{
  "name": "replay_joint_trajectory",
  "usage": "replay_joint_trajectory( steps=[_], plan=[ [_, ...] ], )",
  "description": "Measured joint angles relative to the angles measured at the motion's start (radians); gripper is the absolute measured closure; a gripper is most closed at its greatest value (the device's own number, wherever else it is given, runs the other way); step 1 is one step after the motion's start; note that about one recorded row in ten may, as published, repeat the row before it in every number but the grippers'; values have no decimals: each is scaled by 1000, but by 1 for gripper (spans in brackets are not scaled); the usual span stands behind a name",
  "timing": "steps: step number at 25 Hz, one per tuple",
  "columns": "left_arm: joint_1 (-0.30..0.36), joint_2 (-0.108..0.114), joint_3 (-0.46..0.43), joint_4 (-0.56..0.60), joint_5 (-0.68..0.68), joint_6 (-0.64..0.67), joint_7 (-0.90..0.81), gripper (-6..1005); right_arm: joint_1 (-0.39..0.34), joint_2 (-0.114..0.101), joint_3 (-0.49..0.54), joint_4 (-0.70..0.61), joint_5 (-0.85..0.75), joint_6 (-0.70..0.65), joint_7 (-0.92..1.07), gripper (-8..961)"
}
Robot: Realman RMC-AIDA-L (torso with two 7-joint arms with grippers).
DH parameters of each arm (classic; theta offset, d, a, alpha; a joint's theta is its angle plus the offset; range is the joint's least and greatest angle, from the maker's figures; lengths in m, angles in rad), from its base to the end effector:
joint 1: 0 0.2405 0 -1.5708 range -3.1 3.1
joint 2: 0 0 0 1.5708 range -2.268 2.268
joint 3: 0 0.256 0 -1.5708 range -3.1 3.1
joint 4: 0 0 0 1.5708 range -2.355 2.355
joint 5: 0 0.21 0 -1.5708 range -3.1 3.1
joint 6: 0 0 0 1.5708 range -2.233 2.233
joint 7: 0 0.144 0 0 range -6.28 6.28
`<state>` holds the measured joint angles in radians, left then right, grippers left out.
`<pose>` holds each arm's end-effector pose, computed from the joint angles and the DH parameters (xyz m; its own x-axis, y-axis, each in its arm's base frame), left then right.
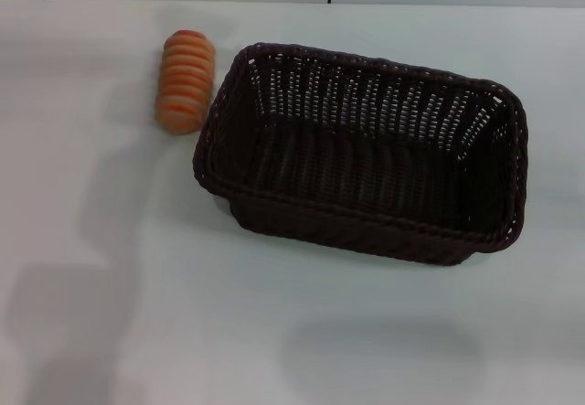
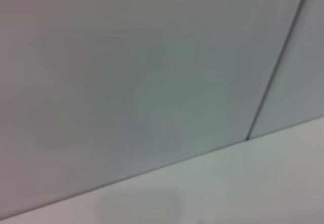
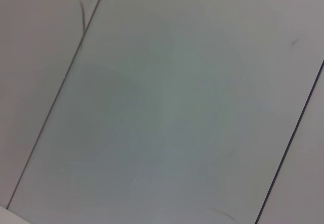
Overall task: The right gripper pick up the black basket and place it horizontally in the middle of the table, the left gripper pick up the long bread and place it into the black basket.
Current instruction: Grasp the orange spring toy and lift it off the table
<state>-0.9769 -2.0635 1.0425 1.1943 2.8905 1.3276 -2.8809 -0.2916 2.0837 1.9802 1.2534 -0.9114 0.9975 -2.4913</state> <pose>-0.1067 0.4636 0.0698 0.6565 0.7107 0.2528 0.6458 -0.3565 -0.6752 0.3335 0.2240 0.1318 0.9357 0.1178 -0.3326 -0.3079 -0.1878 -0.9327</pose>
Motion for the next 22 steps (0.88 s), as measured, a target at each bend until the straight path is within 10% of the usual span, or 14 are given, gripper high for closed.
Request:
replay_joint_trajectory(
  steps=[22],
  plan=[
    [-75, 23, 20, -401, 3, -309, 2, 263, -33, 1, -9, 26, -8, 16, 2, 364]
  ],
)
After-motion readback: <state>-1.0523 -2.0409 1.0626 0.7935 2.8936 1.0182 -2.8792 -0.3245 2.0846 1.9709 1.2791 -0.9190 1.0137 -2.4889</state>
